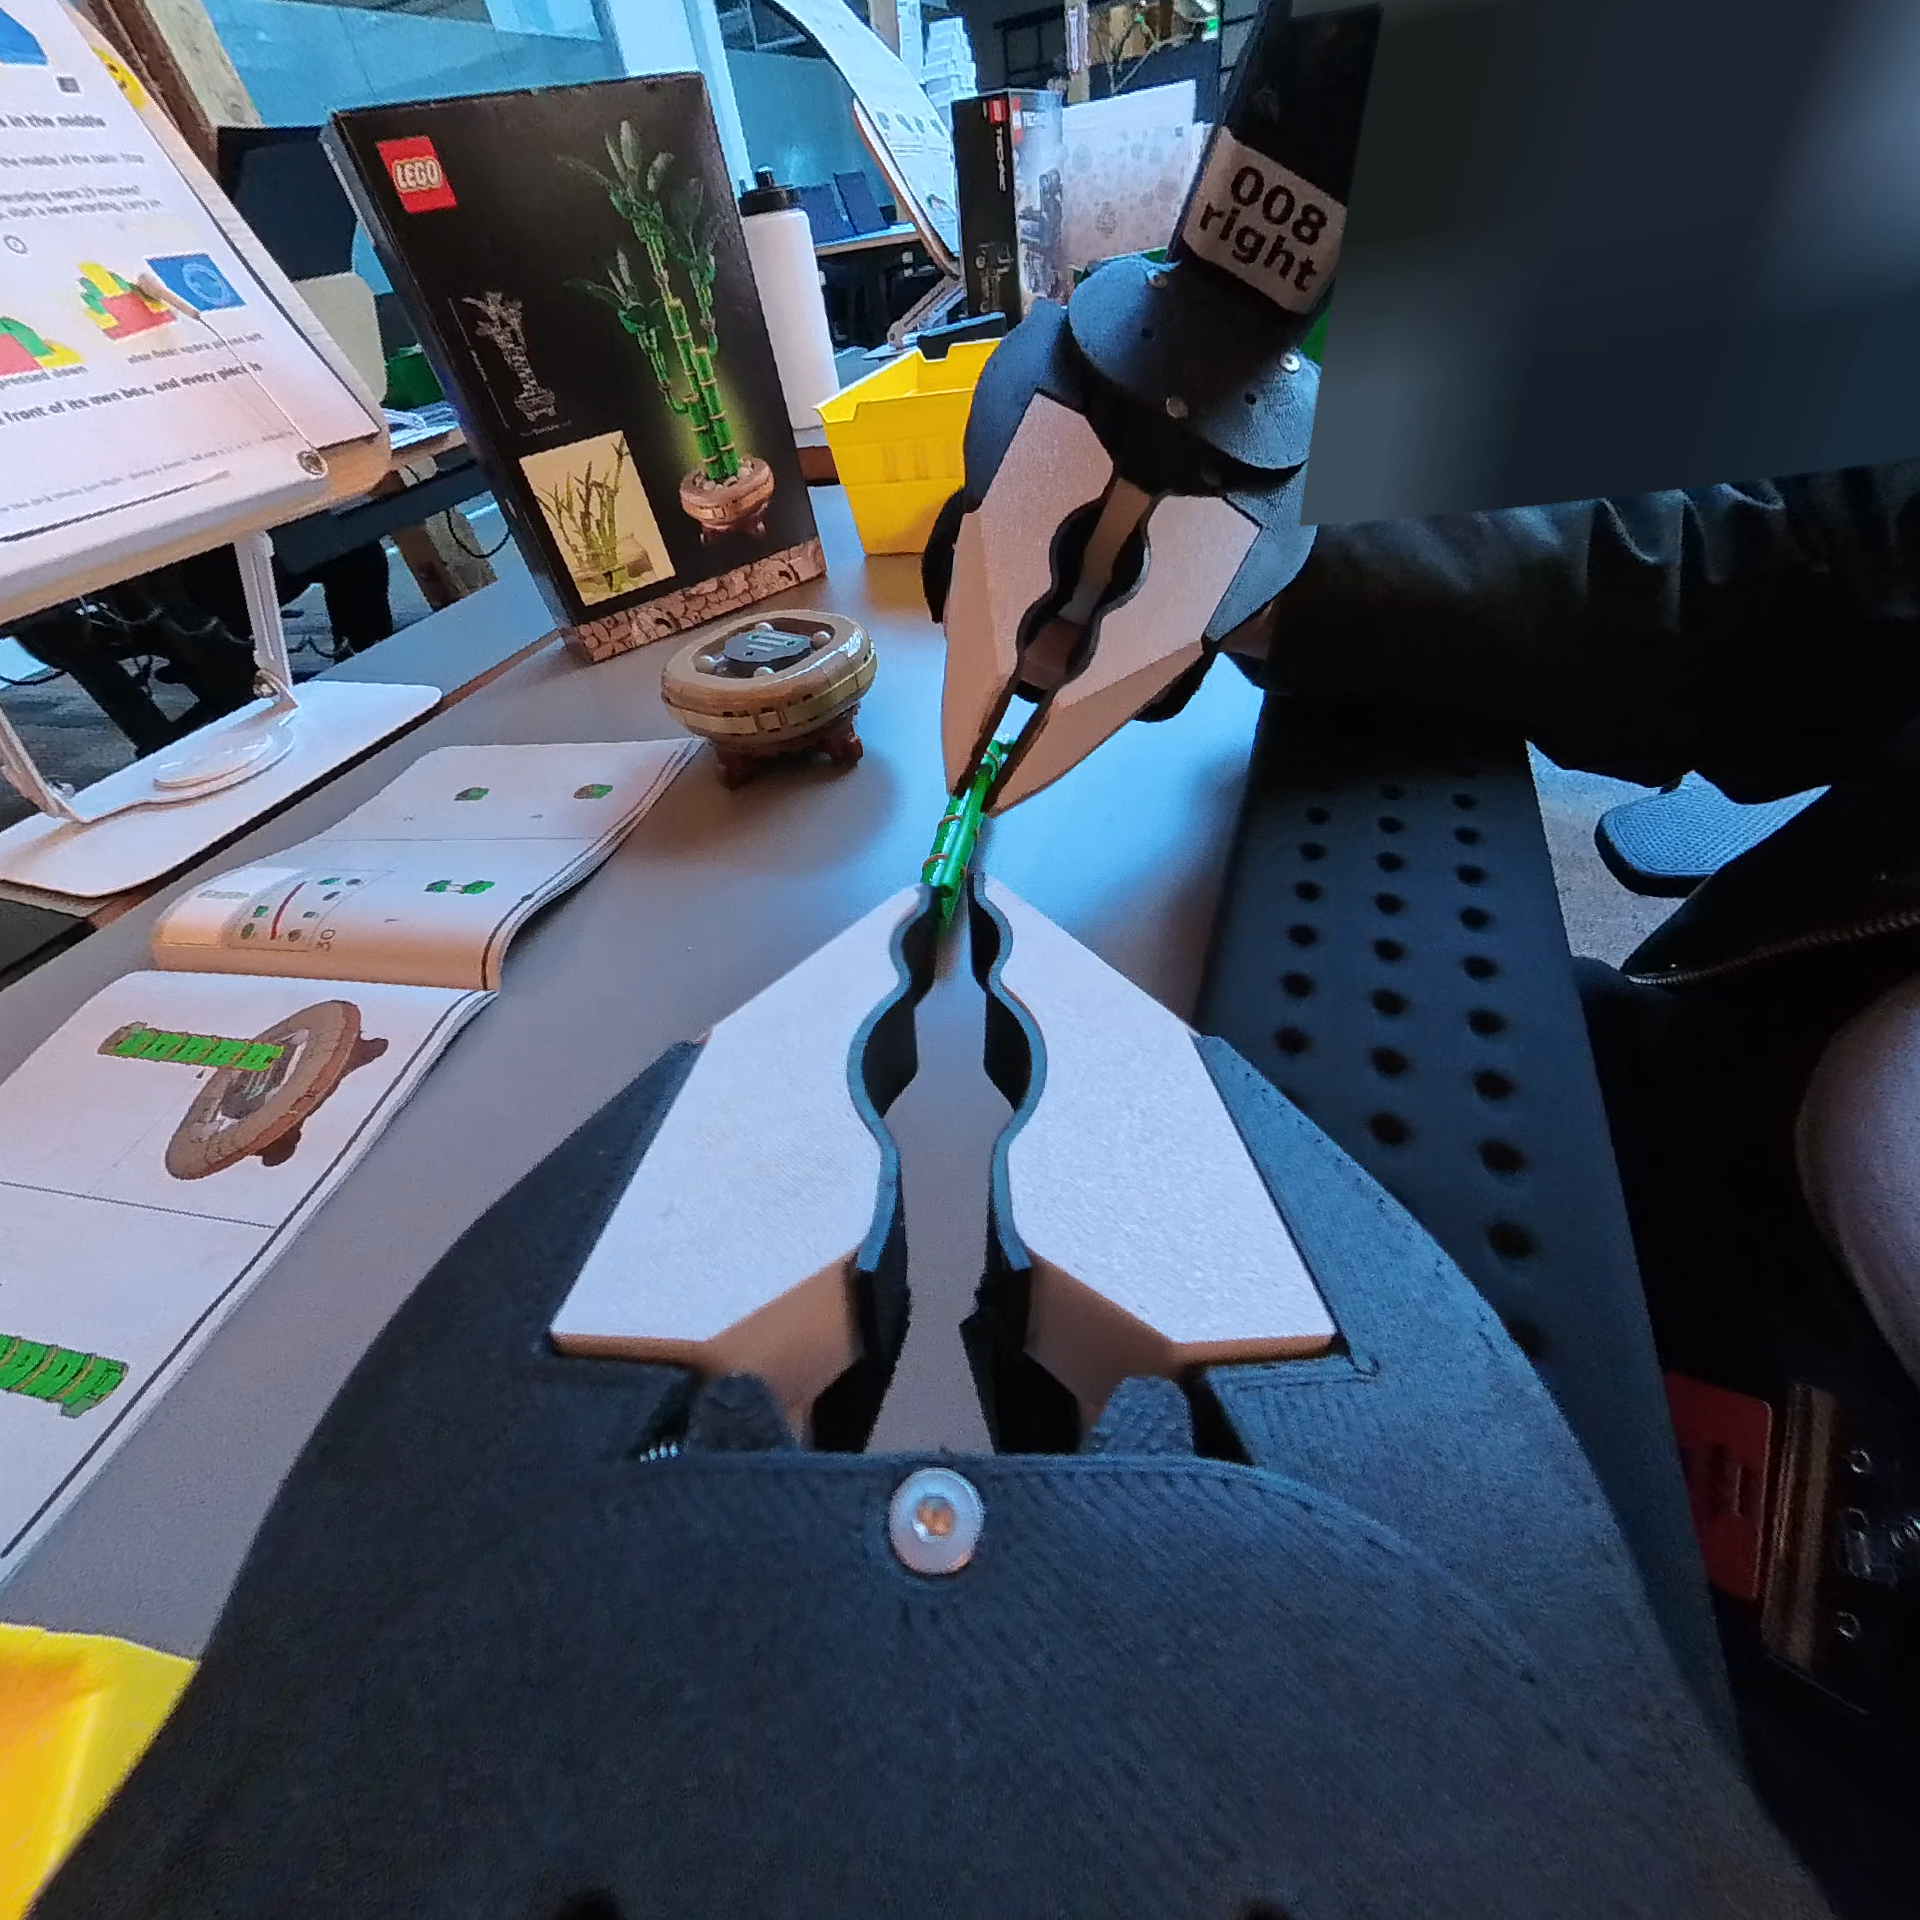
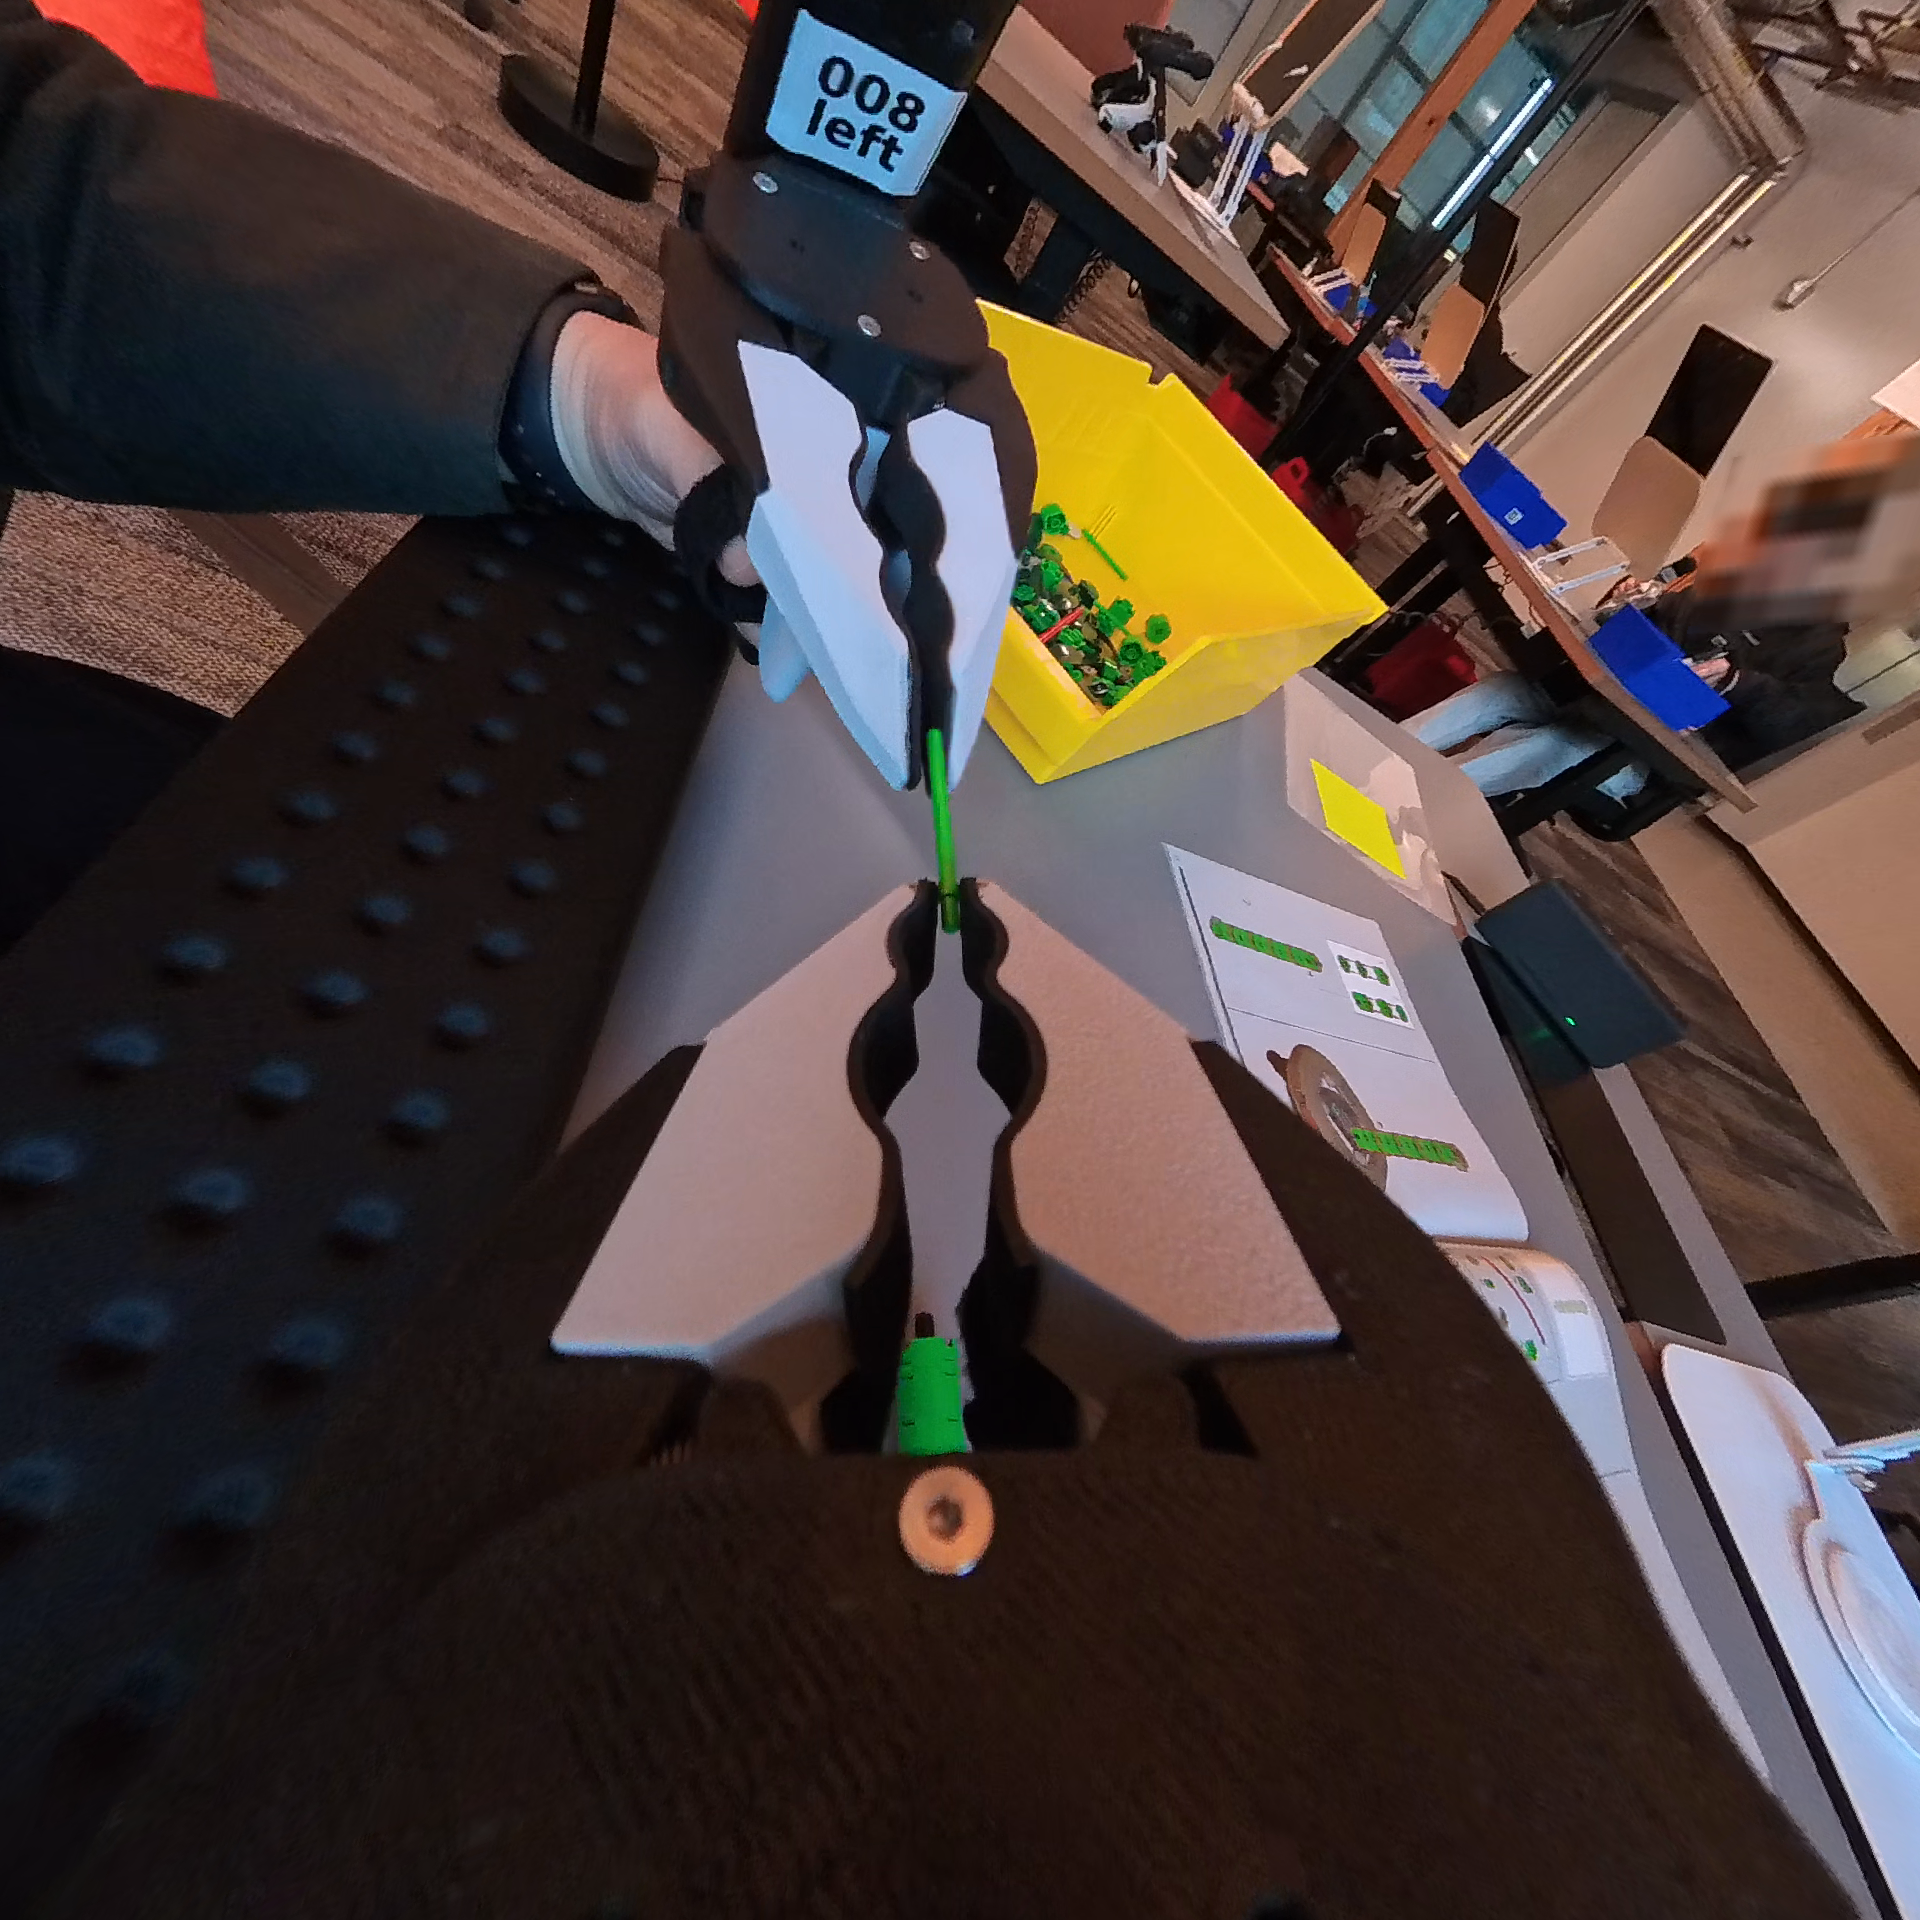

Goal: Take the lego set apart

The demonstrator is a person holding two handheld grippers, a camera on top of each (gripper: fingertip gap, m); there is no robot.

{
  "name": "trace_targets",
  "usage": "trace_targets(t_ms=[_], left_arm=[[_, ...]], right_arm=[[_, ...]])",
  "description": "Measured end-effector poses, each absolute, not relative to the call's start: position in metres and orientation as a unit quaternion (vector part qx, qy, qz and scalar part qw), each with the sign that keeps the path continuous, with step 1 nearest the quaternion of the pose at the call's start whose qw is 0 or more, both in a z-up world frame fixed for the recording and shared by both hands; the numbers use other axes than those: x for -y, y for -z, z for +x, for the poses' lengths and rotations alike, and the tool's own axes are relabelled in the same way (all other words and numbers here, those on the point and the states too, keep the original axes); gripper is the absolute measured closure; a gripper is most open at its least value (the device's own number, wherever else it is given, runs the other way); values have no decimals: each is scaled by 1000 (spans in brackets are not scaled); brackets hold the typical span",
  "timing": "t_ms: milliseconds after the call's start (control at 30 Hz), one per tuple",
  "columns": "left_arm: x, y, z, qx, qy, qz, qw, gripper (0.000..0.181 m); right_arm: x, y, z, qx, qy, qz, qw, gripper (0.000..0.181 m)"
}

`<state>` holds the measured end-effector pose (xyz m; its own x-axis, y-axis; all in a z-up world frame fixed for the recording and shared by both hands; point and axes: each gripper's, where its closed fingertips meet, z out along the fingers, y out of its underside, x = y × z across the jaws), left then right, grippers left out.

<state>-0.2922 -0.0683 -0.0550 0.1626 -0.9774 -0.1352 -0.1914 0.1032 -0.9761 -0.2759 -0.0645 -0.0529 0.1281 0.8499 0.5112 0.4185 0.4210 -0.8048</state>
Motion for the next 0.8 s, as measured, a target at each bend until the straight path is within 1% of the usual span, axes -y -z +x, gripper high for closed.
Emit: trace_targets(t_ms=[333, 500, 567, 600, 733, 767, 800], left_arm=[[72, 51, -292, -530, 383, -543, 527, 179], [75, 51, -291, -534, 385, -537, 528, 170], [75, 52, -291, -534, 384, -539, 526, 172], [74, 53, -291, -535, 381, -541, 526, 179], [75, 51, -291, -538, 377, -537, 529, 180], [74, 49, -292, -535, 376, -535, 535, 180], [72, 45, -294, -528, 374, -532, 546, 180]], right_arm=[[68, 55, -278, 637, -199, -501, 550, 178], [68, 59, -278, 642, -195, -504, 544, 178], [68, 60, -278, 643, -195, -503, 544, 178], [68, 60, -278, 644, -195, -503, 543, 178], [68, 57, -279, 639, -195, -500, 550, 178], [67, 55, -278, 636, -197, -499, 556, 176], [67, 51, -277, 630, -198, -497, 563, 170]])
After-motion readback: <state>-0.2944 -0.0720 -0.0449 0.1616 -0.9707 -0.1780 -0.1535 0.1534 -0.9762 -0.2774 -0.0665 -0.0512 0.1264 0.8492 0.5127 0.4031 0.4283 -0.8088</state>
